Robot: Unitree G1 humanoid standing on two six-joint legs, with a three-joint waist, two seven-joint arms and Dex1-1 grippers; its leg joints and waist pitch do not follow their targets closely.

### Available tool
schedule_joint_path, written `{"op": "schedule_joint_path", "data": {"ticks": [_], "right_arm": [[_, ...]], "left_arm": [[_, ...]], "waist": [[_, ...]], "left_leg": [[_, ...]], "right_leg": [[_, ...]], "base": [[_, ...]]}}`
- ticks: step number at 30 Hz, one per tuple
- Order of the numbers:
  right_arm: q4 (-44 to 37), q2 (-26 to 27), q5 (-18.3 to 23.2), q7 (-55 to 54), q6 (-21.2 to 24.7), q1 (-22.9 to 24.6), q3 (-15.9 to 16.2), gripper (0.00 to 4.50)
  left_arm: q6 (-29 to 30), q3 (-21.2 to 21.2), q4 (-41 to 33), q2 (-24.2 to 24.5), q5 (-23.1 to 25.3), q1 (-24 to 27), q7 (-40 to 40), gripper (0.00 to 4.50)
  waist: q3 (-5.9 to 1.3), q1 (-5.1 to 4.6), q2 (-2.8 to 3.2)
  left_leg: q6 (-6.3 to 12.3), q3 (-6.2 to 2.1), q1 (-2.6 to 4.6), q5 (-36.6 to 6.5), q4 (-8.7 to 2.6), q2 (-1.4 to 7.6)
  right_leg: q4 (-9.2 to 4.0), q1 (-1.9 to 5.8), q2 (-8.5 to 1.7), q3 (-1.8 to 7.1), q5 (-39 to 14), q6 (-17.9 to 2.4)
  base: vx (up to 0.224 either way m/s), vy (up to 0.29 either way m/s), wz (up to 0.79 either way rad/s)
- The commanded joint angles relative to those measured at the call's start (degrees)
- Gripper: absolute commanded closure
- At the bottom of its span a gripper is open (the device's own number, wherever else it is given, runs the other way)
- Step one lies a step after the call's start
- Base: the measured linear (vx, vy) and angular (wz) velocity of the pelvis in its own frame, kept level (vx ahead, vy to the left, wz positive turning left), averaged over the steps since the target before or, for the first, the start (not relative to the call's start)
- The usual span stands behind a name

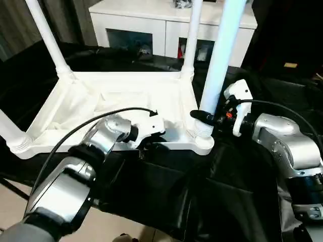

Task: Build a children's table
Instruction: Insert table leg to table base

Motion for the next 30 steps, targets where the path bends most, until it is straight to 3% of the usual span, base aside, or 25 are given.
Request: {"op": "schedule_joint_path", "data": {"ticks": [1, 7, 14, 15, 16, 17, 18, 20, 22, 24, 25, 27, 29, 30], "right_arm": [[-1.56, -0.39, 0.07, 0.27, -0.78, -0.24, -0.1, 2.65], [-2.5, -0.23, 1.03, 1.02, -0.15, -0.24, -0.47, 2.65], [-5.52, -0.54, 3.09, 1.8, 2.14, 0.87, -1.16, 2.65], [-6.44, -0.63, 3.47, 1.71, 2.74, 1.43, -1.3, 2.65], [-7.2, -0.71, 3.85, 1.63, 3.24, 1.9, -1.44, 2.65], [-7.6, -0.71, 4.07, 1.55, 3.53, 2.12, -1.51, 2.65], [-7.83, -0.7, 4.2, 1.49, 3.7, 2.24, -1.55, 2.65], [-10.38, -1.19, 5.42, 1.87, 5.58, 3.68, -1.88, 2.65], [-11.41, -1.45, 6.02, 2.02, 6.58, 4.22, -2.01, 2.65], [-12.33, -1.74, 6.56, 2.05, 7.43, 4.75, -2.05, 2.65], [-12.33, -1.74, 6.56, 2.05, 7.43, 4.75, -2.05, 2.65], [-12.34, -1.98, 6.61, 2.06, 8.18, 5.37, -1.59, 2.65], [-11.92, -2.01, 6.35, 2.3, 8.5, 5.39, -1.03, 2.65], [-11.89, -2.19, 6.49, 2.76, 9.07, 5.31, -0.41, 2.65]], "left_arm": [[-0.69, -0.01, 1.29, -0.42, 0.97, -0.77, -0.28, 3.93], [-0.44, 0.68, 3.14, -0.28, 0.8, -0.95, -1.16, 4.37], [0.36, 1.5, 1.77, 1.9, 1.53, 2.18, -0.32, 4.5], [1.21, 1.6, -0.54, 3.12, 1.43, 4.16, -0.58, 4.5], [1.53, 1.66, -2.52, 4.18, 1.37, 5.89, -0.86, 4.5], [1.79, 1.74, -3.36, 4.61, 1.33, 6.58, -0.88, 4.5], [1.97, 1.83, -3.78, 4.82, 1.3, 6.93, -0.79, 4.5], [5.35, 2.67, -10.99, 7.47, 0.61, 11.63, -1.24, 4.5], [6.79, 3.46, -13.92, 8.43, 0.16, 13.47, -0.96, 4.5], [7.87, 4.55, -16.87, 9.36, -0.35, 15.19, -0.35, 4.5], [7.87, 4.55, -16.87, 9.36, -0.35, 15.19, -0.35, 4.5], [11.3, 5.59, -25.39, 11.02, -1.32, 19.24, -0.53, 4.5], [13.1, 5.58, -28.93, 11.47, -1.65, 20.72, -0.79, 4.5], [13.91, 5.49, -30.52, 11.71, -1.71, 21.28, -0.74, 4.5]], "waist": [[-4.86, 0.1, -0.08], [-4.86, 0.21, 0.02], [-4.84, -0.04, 0.17], [-4.77, -0.1, 0.59], [-4.79, -0.3, 0.36], [-4.68, -0.59, 0.91], [-4.56, -0.85, 0.8], [-4.09, -1.4, 0.29], [-4.11, -1.57, 0.65], [-4.05, -1.83, 0.08], [-4.08, -1.89, 0.33], [-4.11, -2.12, -0.01], [-4.1, -2.56, 0.34], [-4.17, -2.64, -0.42]], "left_leg": [[1.95, -0.77, 0.92, -9.5, -4.41, 2.26], [2.31, -0.77, 0.92, -9.38, -4.41, 2.3], [2.67, -0.87, 0.83, -9.44, -4.52, 2.4], [2.36, -0.93, 0.85, -10.2, -4.61, 2.48], [2.14, -1.08, 0.73, -10.35, -4.76, 2.56], [1.96, -1.09, 0.78, -11.1, -4.9, 2.49], [1.86, -0.99, 0.86, -11.98, -4.97, 2.43], [0.88, -1.26, 0.54, -13.71, -5.48, 2.32], [0.48, -1.26, 1.18, -15.18, -5.52, 2.22], [0.67, -1.19, 0.93, -13.66, -5.55, 2.08], [0.71, -1.19, 1.01, -13.23, -5.62, 2.09], [0.84, -1.11, 1.19, -13.16, -5.59, 2.13], [1.06, -1.11, 1.16, -12.74, -5.63, 2.22], [1.27, -0.88, 1.38, -12.79, -5.5, 2.21]], "right_leg": [[-4.16, 4.05, -4.34, 2.42, -7.32, -15.6], [-4.15, 4.06, -4.4, 2.4, -7.08, -15.96], [-4.03, 4.23, -4.47, 2.4, -5.77, -16.49], [-4.15, 4.2, -4.49, 2.38, -6.47, -16.41], [-3.99, 4.43, -4.52, 2.35, -6.42, -16.47], [-4.14, 4.23, -4.47, 2.27, -7.92, -16.12], [-4.48, 4.09, -4.32, 2.19, -9.58, -15.78], [-4.78, 4.7, -4.48, 2.17, -15.2, -13.97], [-5.5, 4.37, -4.6, 2.13, -21.66, -11.73], [-5.75, 4.29, -4.43, 2.21, -22.61, -10.78], [-5.74, 4.18, -4.31, 2.23, -22.37, -10.45], [-5.75, 3.98, -4.28, 2.27, -21.98, -10.68], [-5.59, 3.86, -4.16, 2.26, -20.53, -11.47], [-5.68, 3.71, -4.06, 2.3, -20.5, -11.53]], "base": [[0.0, 0.0, 0.0], [0.0, 0.0, 0.0], [0.0, 0.0, 0.0], [0.0, 0.0, 0.0], [0.0, 0.0, 0.0], [0.0, 0.0, 0.0], [0.0, 0.0, 0.0], [0.0, 0.0, 0.0], [0.0, 0.0, 0.0], [0.0, 0.0, 0.0], [0.0, 0.0, 0.0], [0.0, 0.0, 0.0], [0.0, 0.0, 0.0], [0.0, 0.0, 0.0]]}}
